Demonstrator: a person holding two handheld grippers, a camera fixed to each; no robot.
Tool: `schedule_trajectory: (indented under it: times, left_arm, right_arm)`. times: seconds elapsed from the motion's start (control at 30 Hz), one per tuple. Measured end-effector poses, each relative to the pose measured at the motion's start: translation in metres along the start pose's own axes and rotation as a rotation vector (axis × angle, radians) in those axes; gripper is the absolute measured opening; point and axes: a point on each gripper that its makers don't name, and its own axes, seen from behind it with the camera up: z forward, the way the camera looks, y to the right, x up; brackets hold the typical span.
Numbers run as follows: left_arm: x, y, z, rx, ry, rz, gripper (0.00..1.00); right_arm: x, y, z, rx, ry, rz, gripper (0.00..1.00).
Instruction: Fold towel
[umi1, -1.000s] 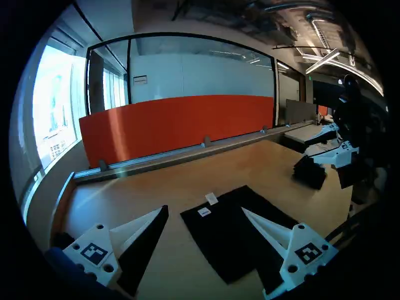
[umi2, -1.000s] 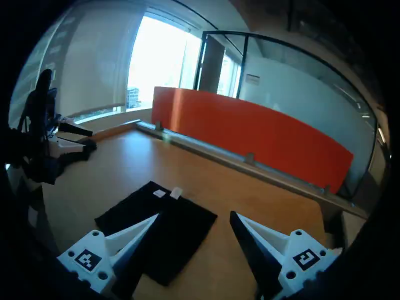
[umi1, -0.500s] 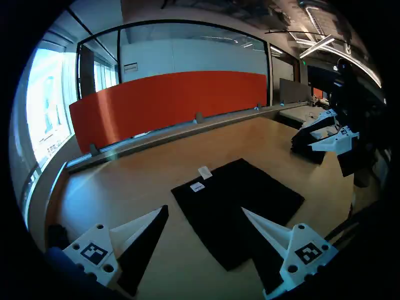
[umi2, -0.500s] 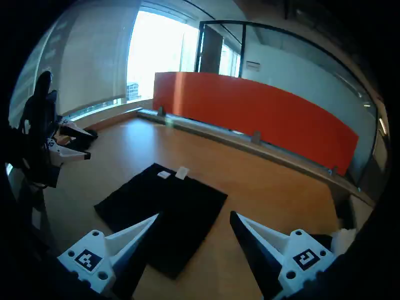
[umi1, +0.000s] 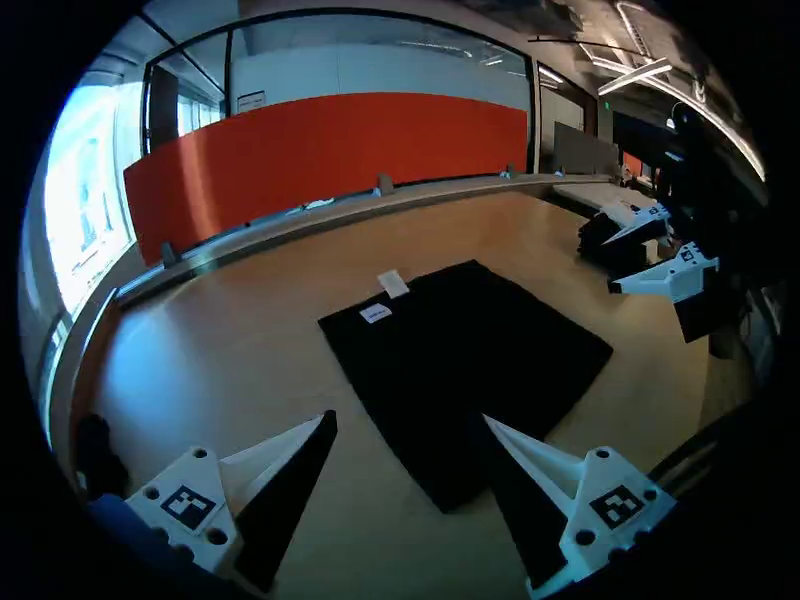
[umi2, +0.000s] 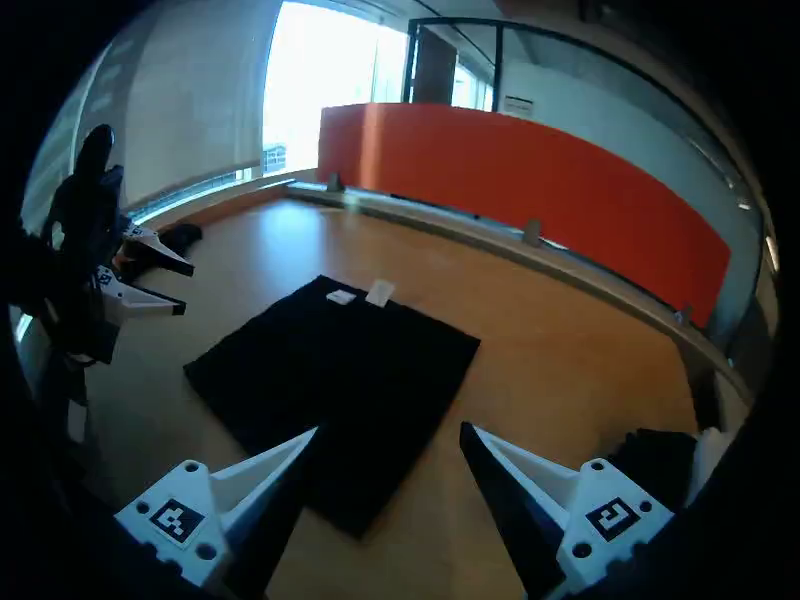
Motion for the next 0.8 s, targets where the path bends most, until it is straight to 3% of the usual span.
schedule_trajectory:
  times: [0.27,0.8]
  left_arm:
    - [-0.025,0.005,0.011,-0.018,-0.046,0.025,0.97]
    - [-0.068,0.019,0.021,-0.06,-0.136,0.016,0.97]
  right_arm:
    - [-0.025,-0.009,0.012,0.016,-0.037,-0.005,1.0]
    - [-0.078,-0.025,0.02,0.049,-0.143,-0.026,1.0]
